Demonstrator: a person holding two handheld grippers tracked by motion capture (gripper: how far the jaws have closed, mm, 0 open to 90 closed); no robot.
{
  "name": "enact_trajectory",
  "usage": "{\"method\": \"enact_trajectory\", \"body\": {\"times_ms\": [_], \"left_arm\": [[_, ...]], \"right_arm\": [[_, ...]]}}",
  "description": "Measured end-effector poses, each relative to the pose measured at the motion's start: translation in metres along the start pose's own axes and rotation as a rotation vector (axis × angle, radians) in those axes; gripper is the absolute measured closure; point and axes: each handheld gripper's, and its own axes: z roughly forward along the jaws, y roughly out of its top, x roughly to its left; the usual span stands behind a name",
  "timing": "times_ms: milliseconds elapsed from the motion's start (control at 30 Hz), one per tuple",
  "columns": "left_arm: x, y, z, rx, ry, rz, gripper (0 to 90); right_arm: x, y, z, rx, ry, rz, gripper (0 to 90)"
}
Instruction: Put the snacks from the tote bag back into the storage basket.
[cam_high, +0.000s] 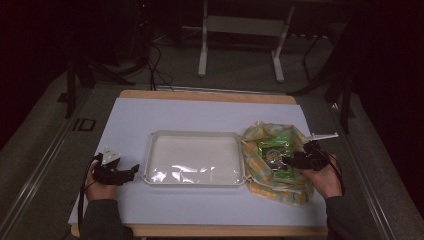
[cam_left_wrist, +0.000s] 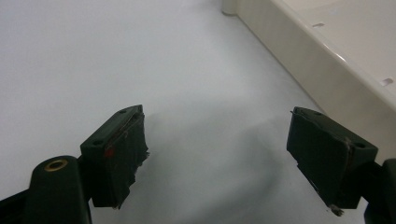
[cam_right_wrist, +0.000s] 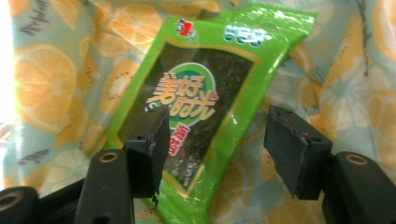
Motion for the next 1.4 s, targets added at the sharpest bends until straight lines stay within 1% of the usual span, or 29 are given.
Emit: {"method": "enact_trajectory", "body": {"times_ms": [67,233,267,367,400,433,500,600,700,767,833,867,900,967,1000,1133,1333,1400], "left_arm": [[0.000,0.000,0.000,0.000,0.000,0.001,20.1],[0.000,0.000,0.000,0.001,0.000,0.000,20.1],[0.000,0.000,0.000,0.000,-0.001,0.000,20.1],[0.000,0.000,0.000,0.000,-0.001,-0.001,20.1],[0.000,0.000,0.000,0.001,-0.001,0.001,20.1],[0.000,0.000,0.000,0.001,-0.001,0.001,20.1],[0.000,0.000,0.000,0.001,-0.002,0.000,20.1],[0.000,0.000,0.000,0.000,-0.002,0.000,20.1],[0.000,0.000,0.000,0.001,-0.002,0.001,20.1],[0.000,0.000,0.000,0.000,-0.001,0.000,20.1],[0.000,0.000,0.000,0.001,-0.001,0.001,20.1],[0.000,0.000,0.000,0.000,-0.001,0.000,20.1],[0.000,0.000,0.000,0.000,-0.001,0.000,20.2],[0.000,0.000,0.000,0.000,-0.001,0.000,20.1],[0.000,0.000,0.000,0.001,-0.001,0.000,20.1],[0.000,0.000,0.000,0.001,-0.001,0.001,20.1],[0.000,0.000,0.000,0.001,-0.002,0.000,20.1],[0.000,0.000,0.000,0.001,-0.002,-0.001,20.1]], "right_arm": [[-0.002,-0.001,0.002,0.003,0.003,0.018,39.9],[-0.006,-0.004,0.008,0.014,0.009,0.039,40.2],[-0.008,-0.005,0.012,0.027,0.009,0.060,40.4],[-0.009,-0.006,0.014,0.029,0.015,0.074,40.8],[-0.011,-0.007,0.017,0.023,0.039,0.091,41.5],[-0.012,-0.007,0.019,0.025,0.046,0.101,41.7],[-0.012,-0.007,0.020,0.030,0.045,0.106,41.7],[-0.014,-0.008,0.023,0.030,0.069,0.137,41.9],[-0.016,-0.009,0.026,0.036,0.081,0.153,41.8],[-0.017,-0.010,0.029,0.040,0.108,0.172,41.8],[-0.018,-0.010,0.030,0.038,0.116,0.177,42.2],[-0.019,-0.010,0.031,0.036,0.151,0.189,45.5],[-0.019,-0.010,0.031,0.032,0.160,0.191,46.5],[-0.018,-0.009,0.030,0.028,0.162,0.191,47.3],[-0.016,-0.007,0.028,0.021,0.168,0.184,48.6],[-0.014,-0.001,0.025,0.003,0.189,0.185,50.3],[-0.016,0.010,0.024,-0.027,0.232,0.203,53.6],[-0.017,0.013,0.025,-0.029,0.244,0.209,54.9]]}}
